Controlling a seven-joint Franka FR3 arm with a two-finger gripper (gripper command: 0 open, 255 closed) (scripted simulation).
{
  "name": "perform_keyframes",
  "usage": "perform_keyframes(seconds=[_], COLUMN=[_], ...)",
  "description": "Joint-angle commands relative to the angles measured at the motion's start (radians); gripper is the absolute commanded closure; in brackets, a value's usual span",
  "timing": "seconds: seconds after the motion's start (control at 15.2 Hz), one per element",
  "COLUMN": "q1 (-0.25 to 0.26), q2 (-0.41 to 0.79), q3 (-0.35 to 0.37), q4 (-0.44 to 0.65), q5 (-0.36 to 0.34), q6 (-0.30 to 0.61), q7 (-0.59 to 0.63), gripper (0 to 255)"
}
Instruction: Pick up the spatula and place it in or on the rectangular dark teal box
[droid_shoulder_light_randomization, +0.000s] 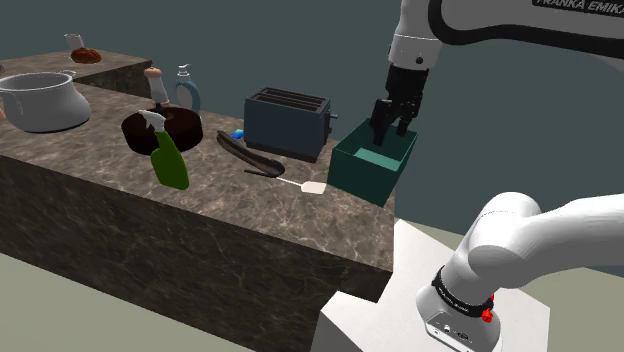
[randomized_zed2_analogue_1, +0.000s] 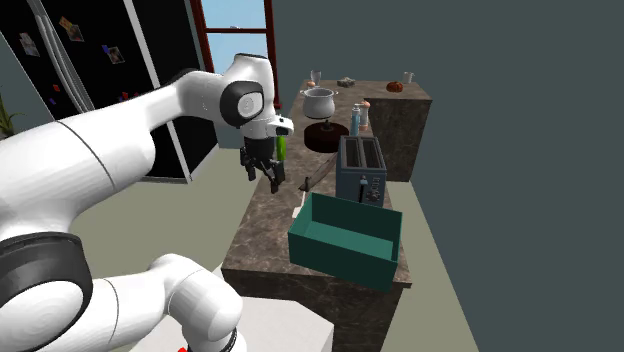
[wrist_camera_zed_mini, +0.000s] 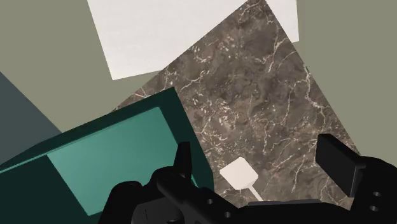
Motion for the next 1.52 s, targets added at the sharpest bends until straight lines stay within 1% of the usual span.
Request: perform_keyframes(seconds=[0.0, 0.33, 0.73, 1.06, 1.45], q1=[0.000, 0.022, 0.048, 0.069, 0.090], q2=[0.000, 0.129, 0.316, 0.490, 0.706], q3=[0.000, -0.020, -0.037, -0.044, -0.041], q4=[0.000, -0.029, -0.015, 0.036, 0.141], q5=[0.000, -0.019, -0.030, -0.031, -0.026], q6=[0.000, 0.176, 0.371, 0.511, 0.645], q7=[0.000, -0.097, -0.207, -0.295, -0.396], gripper=[0, 0, 0, 0, 0])
